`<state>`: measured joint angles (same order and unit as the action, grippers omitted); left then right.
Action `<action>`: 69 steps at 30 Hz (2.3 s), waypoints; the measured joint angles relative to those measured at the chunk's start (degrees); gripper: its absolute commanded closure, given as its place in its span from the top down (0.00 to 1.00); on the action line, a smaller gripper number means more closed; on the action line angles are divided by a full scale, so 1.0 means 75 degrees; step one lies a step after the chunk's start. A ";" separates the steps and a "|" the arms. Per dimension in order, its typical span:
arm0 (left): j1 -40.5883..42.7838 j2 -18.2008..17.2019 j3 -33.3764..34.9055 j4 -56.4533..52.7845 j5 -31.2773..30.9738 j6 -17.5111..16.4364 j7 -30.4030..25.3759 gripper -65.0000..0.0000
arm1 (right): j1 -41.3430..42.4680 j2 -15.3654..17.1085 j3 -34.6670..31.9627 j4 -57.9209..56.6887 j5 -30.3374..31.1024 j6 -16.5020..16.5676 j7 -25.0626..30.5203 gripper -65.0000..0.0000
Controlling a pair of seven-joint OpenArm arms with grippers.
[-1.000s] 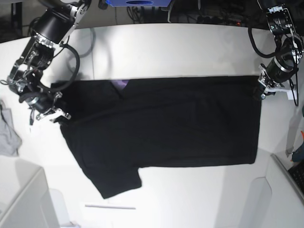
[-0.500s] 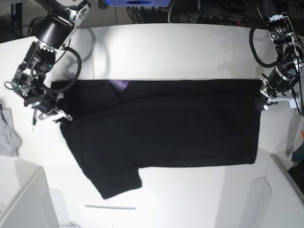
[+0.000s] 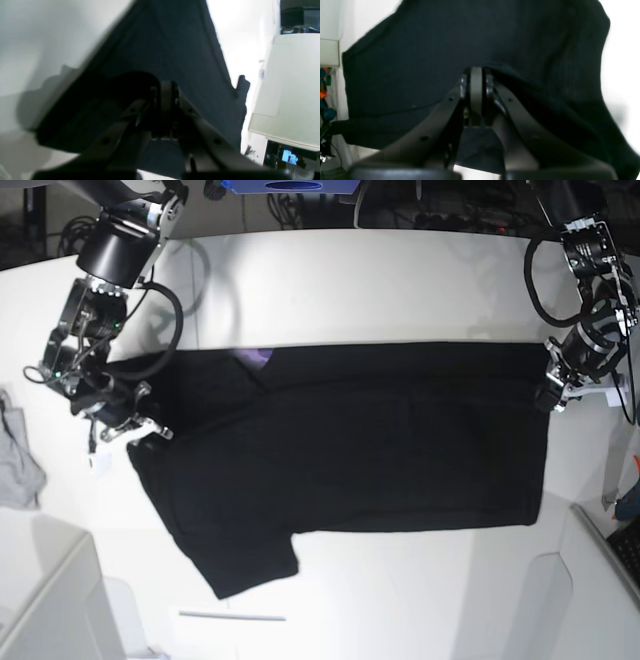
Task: Fold the T-shirt properly
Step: 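Pull the hem corners apart with both grippers to straighten the shirt, then drag the held hem with both grippers toward the robot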
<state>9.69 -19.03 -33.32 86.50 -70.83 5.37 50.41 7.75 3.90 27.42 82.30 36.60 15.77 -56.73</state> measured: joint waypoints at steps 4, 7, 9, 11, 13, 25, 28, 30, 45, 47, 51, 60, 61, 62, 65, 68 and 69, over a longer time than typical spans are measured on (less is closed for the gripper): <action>-0.0038 -0.0006 -0.0015 -0.0015 0.0032 -0.0017 0.0000 0.00 | 0.0015 -0.0038 -0.0015 -0.0026 0.0044 -0.0003 0.0055 0.00; -0.0181 -0.0006 0.0000 -0.0082 0.0000 -0.0026 -0.0003 0.00 | 0.0015 -0.0017 -0.0015 -0.0026 0.0055 -0.0003 0.0149 0.00; -0.0189 -0.0006 0.0000 -0.0189 0.0003 -0.0026 -0.0003 0.00 | 0.0015 -0.0017 -0.0015 -0.0026 0.0055 -0.0003 0.0117 0.00; -0.0122 -0.0003 -0.0003 -0.0294 0.0017 -0.0017 0.0003 0.00 | 0.0012 -0.0020 -0.0015 -0.0026 0.0061 -0.0003 0.0108 0.00; -0.0079 -0.0003 -0.0003 -0.0297 0.0029 -0.0017 0.0009 0.00 | 0.0012 -0.0023 0.0000 -0.0026 0.0061 -0.0003 -0.0009 0.26; -0.0119 -0.0015 -0.0114 0.0064 -0.0015 -0.0029 -0.0012 0.94 | -0.1078 -0.0172 0.1075 0.2203 0.1081 -0.0009 -0.0006 0.49; 0.0315 0.0032 -0.0752 0.0901 -0.0111 -0.0519 -0.0003 0.92 | -0.1891 -0.0242 0.1294 0.3258 0.1376 -0.0012 0.0041 0.49; 0.0868 -0.0012 -0.1142 0.1329 -0.0134 -0.0772 -0.0108 0.88 | -0.2413 -0.0734 0.1830 0.3672 0.1513 -0.0221 0.0096 0.49; 0.0819 0.1215 -0.1355 0.0102 0.2500 -0.2124 -0.0058 0.82 | -0.3494 -0.1355 0.2626 0.2512 0.1469 -0.0338 0.0749 0.49; 0.0717 0.1180 -0.1384 -0.0076 0.2498 -0.2124 -0.0073 0.82 | -0.3328 -0.1300 0.2652 0.2174 0.1469 -0.0329 0.0775 0.50; 0.0629 0.1154 -0.1399 -0.0495 0.2320 -0.2363 -0.0312 0.82 | -0.2970 -0.1113 0.2702 0.1545 0.1466 -0.0335 0.0793 0.49; 0.0635 0.1139 -0.1402 -0.0609 0.2366 -0.2483 -0.0312 0.53 | -0.2617 -0.1046 0.2643 0.0743 0.1434 -0.0393 0.1489 0.49; 0.0638 0.1139 -0.1399 -0.0609 0.2393 -0.2436 -0.0280 0.49 | -0.2553 -0.1052 0.2643 0.0650 0.1370 -0.0367 0.1510 0.49; 0.0635 0.1139 -0.1396 -0.0615 0.2413 -0.2430 -0.0262 0.45 | -0.2480 -0.1046 0.2643 0.0589 0.1300 -0.0367 0.1518 0.49; 0.0638 0.1139 -0.1396 -0.0624 0.2416 -0.2401 -0.0230 0.41 | -0.2372 -0.1043 0.2489 0.0472 0.1064 -0.0350 0.1679 0.49; 0.0638 0.1154 -0.1396 -0.0638 0.2413 -0.2404 -0.0230 0.41 | -0.2393 -0.1026 0.2122 0.0458 0.1032 -0.0280 0.1766 0.49; 0.0638 0.1160 -0.1396 -0.0635 0.2410 -0.2407 -0.0230 0.41 | -0.2378 -0.1026 0.2043 0.0458 0.0991 -0.0274 0.1763 0.49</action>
<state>14.48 -10.33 -43.79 81.73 -52.75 -12.69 48.69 -10.09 -3.79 42.74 85.73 44.03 13.72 -43.51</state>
